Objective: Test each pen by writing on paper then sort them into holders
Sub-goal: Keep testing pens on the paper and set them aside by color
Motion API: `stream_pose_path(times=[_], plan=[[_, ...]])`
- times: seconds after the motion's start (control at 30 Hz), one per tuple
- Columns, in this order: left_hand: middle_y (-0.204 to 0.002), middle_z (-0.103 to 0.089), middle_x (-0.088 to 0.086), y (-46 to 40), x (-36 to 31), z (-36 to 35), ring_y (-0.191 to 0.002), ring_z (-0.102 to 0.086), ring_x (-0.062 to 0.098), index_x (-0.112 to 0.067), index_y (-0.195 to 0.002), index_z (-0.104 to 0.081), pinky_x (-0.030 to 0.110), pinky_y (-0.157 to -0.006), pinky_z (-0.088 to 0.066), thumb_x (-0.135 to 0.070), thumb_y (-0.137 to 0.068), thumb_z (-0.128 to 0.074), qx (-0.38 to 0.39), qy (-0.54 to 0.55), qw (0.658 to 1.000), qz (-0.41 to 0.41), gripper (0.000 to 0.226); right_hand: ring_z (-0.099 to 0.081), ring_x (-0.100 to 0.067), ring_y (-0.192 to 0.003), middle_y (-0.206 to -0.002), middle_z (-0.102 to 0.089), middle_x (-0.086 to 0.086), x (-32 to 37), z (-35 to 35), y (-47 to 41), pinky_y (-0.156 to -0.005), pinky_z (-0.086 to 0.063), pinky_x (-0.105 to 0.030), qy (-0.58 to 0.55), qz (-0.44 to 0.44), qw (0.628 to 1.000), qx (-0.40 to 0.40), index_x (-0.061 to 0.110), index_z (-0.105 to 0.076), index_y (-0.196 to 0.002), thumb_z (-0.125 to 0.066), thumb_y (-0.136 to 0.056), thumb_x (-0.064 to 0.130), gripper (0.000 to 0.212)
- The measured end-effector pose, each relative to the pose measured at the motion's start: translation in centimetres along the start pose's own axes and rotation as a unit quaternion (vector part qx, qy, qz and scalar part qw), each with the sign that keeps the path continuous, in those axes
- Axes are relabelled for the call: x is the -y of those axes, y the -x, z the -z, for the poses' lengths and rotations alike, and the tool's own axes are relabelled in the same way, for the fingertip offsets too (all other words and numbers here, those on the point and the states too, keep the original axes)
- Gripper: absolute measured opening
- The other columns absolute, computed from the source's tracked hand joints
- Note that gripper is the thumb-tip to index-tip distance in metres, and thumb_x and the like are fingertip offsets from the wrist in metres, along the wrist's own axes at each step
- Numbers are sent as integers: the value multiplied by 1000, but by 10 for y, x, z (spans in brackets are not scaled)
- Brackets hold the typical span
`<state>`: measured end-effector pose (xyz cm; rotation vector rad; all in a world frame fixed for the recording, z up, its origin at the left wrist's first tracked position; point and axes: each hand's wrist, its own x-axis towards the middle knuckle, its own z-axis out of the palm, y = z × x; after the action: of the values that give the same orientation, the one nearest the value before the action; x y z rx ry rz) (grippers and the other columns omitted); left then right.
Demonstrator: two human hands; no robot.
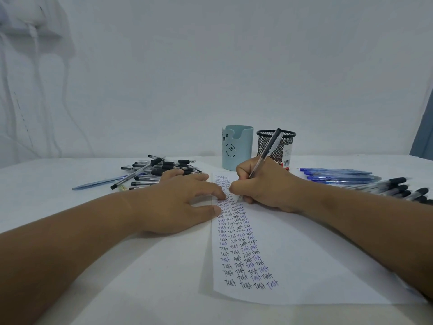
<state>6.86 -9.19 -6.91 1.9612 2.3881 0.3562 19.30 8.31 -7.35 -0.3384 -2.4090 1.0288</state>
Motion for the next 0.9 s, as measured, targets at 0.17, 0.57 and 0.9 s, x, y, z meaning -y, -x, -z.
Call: stream_pose_path(times=[0.17,0.57,0.9], plan=[[-154,-40,-22,1,-1,1,-148,-9,-10,-49,-133,-51,37,-124,4,-55,-99,-45,3,2,1000,2,35,-53,-15,-54,-46,-55,2,1,1,0,-54,-42,-22,25,19,999,5,14,-45,-52,-67,-77,4,35],[-156,-38,-21,3,-2,2,-149,-8,-9,-48,-135,-50,34,-124,5,-55,-99,-45,4,1,1000,2,37,-49,-16,-54,-45,-45,5,-3,2,-2,-54,-38,-23,33,28,999,10,17,-40,-51,-67,-78,6,40],[-156,-37,-21,2,-2,2,-149,-8,-9,-50,-135,-50,35,-124,5,-55,-99,-45,5,3,1000,3,37,-49,-14,-51,-43,-45,7,-5,3,-3,-52,-38,-21,29,26,999,2,16,-39,-52,-65,-78,4,39]])
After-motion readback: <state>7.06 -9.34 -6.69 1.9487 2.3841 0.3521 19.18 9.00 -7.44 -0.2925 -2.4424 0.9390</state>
